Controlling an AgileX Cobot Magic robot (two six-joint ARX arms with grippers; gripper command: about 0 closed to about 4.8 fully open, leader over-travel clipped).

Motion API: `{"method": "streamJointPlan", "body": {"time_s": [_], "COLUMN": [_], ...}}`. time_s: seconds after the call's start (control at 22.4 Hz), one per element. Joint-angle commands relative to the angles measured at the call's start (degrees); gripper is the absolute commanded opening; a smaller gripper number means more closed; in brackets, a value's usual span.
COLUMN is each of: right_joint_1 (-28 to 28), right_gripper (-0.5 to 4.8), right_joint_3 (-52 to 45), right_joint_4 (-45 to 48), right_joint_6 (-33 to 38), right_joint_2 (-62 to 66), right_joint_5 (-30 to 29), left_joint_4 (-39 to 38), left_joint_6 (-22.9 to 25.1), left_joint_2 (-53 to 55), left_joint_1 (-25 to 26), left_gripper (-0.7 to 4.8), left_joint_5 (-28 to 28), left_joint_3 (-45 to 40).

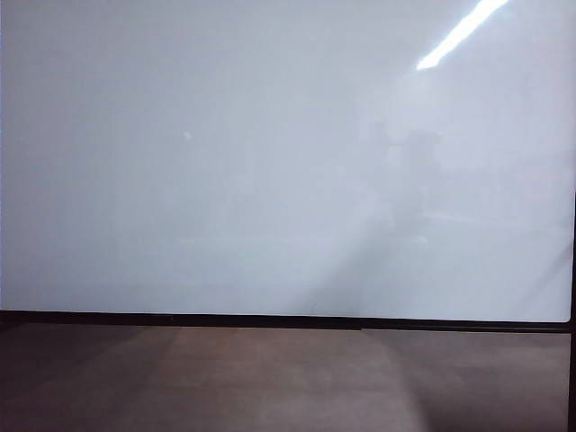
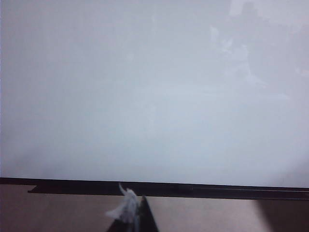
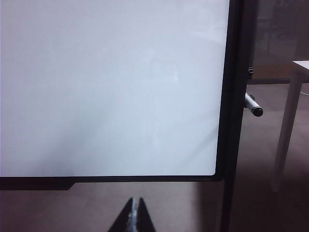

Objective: Reach to the right to find the marker pen, pick it up, and write the number 17 on the whiteboard.

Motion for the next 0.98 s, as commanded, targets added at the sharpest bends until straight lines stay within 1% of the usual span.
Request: {"method": "streamJointPlan", "body": {"time_s": [0.04,0.13,0.22,0.27,0.36,0.4,0.45,0.49,0.53,0.58,0.67,0.71,0.76,0.85,0.89,0.94,0.98], "right_joint_1": [0.0,0.0,0.0,0.0,0.0,0.0,0.0,0.0,0.0,0.0,0.0,0.0,0.0,-0.1,-0.1,-0.1,-0.1], "right_gripper": [-0.01,-0.01,-0.01,-0.01,-0.01,-0.01,-0.01,-0.01,-0.01,-0.01,-0.01,-0.01,-0.01,-0.01,-0.02,-0.02,-0.02], "right_joint_3": [0.1,0.1,0.1,0.1,0.1,0.1,0.1,0.1,0.1,0.1,0.1,0.1,0.2,1.2,4.0,6.8,13.9], "right_joint_4": [1.3,1.3,1.3,1.3,1.3,1.3,1.3,1.3,1.2,1.2,1.3,1.4,2.3,6.5,10.9,12.7,13.8], "right_joint_6": [0.1,0.1,0.1,0.1,0.1,0.1,0.1,0.1,0.1,0.1,0.9,1.0,3.1,6.7,8.8,10.1,11.2], "right_joint_2": [0.0,0.0,0.0,0.0,0.0,0.0,0.0,0.0,0.0,0.0,0.0,0.0,0.0,0.0,0.0,0.0,0.8], "right_joint_5": [0.1,0.1,0.1,0.1,0.1,0.1,0.1,0.1,0.1,0.1,0.1,0.1,0.3,0.4,2.7,5.6,11.1], "left_joint_4": [0.7,0.7,0.7,0.7,0.7,0.7,0.7,0.7,0.7,0.7,0.7,0.7,0.7,0.7,0.7,0.7,0.7], "left_joint_6": [0.1,0.1,0.1,0.1,0.1,0.1,0.1,0.1,0.1,0.1,0.1,0.1,0.1,0.1,0.1,0.1,0.1], "left_joint_2": [0.0,0.0,0.0,0.0,0.0,0.0,0.0,0.0,0.0,0.0,0.0,0.0,0.0,0.0,0.0,0.0,0.0], "left_joint_1": [0.0,-0.2,-1.9,-3.3,-8.2,-12.9,-16.2,-22.4,-25.8,-30.9,-36.9,-38.4,-39.8,-40.2,-40.2,-40.2,-40.2], "left_gripper": [-0.05,-0.05,-0.05,-0.05,-0.05,-0.05,-0.05,-0.05,-0.05,-0.05,-0.05,-0.05,-0.05,-0.05,-0.05,-0.05,-0.05], "left_joint_5": [0.0,0.0,0.0,0.0,0.0,0.0,0.0,0.0,0.0,0.0,0.2,0.2,0.2,0.2,0.0,0.0,0.0], "left_joint_3": [0.0,0.0,0.0,0.0,0.0,0.0,0.0,0.0,0.0,0.0,0.0,0.0,0.0,0.0,0.0,0.0,0.0]}}
